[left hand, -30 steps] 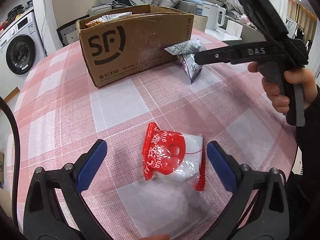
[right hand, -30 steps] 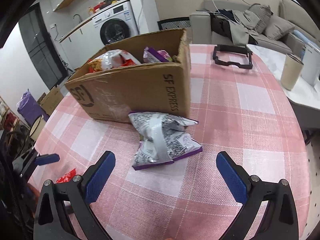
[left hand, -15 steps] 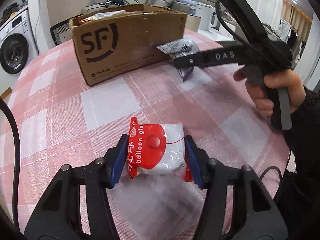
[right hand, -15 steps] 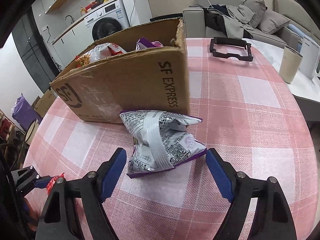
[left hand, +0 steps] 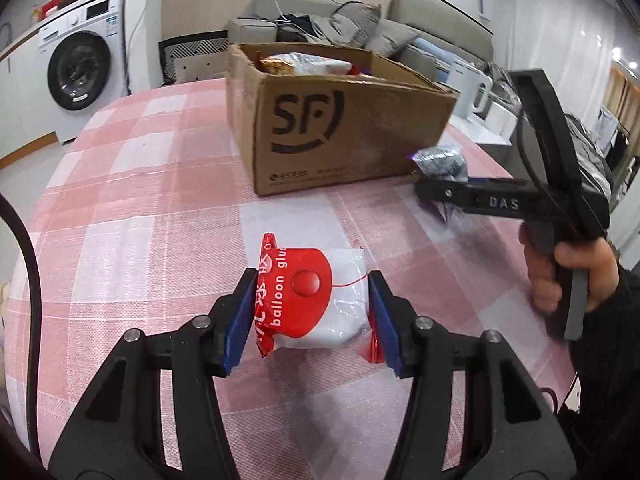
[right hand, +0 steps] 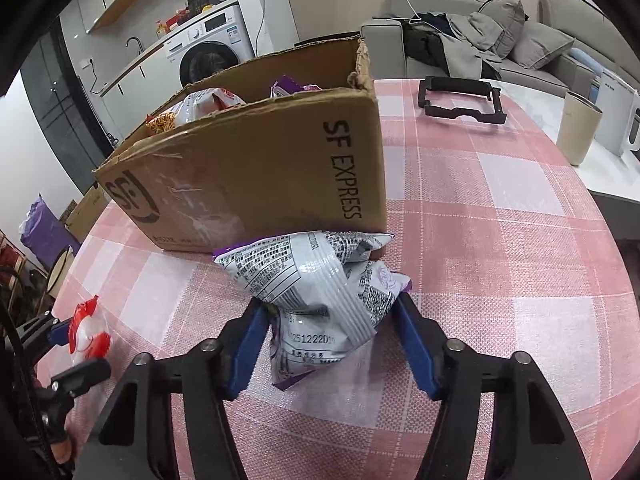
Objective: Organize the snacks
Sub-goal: 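Lift both held items and carry them over the box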
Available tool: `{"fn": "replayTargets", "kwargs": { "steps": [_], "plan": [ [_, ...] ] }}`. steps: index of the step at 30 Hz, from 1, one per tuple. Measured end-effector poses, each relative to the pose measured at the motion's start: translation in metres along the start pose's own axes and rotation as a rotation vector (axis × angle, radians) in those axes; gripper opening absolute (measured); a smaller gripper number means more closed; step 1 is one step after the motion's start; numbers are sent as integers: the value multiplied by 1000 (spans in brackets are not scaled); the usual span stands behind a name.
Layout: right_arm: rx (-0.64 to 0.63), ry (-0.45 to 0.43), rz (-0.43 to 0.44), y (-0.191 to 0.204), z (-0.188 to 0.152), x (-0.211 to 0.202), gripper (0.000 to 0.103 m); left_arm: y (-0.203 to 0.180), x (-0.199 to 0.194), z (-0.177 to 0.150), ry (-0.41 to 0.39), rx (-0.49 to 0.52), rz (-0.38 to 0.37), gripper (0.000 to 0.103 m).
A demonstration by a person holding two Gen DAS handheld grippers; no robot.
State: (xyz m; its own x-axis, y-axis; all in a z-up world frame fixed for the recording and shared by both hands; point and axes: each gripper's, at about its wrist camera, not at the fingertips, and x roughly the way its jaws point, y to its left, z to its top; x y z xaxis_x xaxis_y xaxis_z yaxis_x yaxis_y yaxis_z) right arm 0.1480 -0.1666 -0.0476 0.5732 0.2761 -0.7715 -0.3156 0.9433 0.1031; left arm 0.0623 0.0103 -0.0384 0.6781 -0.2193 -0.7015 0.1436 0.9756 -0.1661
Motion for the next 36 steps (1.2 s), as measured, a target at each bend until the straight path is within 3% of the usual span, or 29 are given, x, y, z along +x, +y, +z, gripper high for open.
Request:
{"fn": "replayTargets", "kwargs": {
  "steps": [5,8,20,30,36],
  "plan": [
    [1,2,34,-2,-2,-2,47,13,-4,0,-14,-31,21,51],
    [-2,-3,55,-2,-3,-5,45,17,-5,1,-24,-42,32,51],
    [-38,-26,123,9,-4,-27,44,28,-10,1,-48,-79,70,51],
    [-40,-51,267,18,-6,-48,44,33,-20,10,-68,-104,92,51],
    [-54,-93,300,26,-5,-63,44,28,-31,18,-102,-92,104,51]
  ]
}}
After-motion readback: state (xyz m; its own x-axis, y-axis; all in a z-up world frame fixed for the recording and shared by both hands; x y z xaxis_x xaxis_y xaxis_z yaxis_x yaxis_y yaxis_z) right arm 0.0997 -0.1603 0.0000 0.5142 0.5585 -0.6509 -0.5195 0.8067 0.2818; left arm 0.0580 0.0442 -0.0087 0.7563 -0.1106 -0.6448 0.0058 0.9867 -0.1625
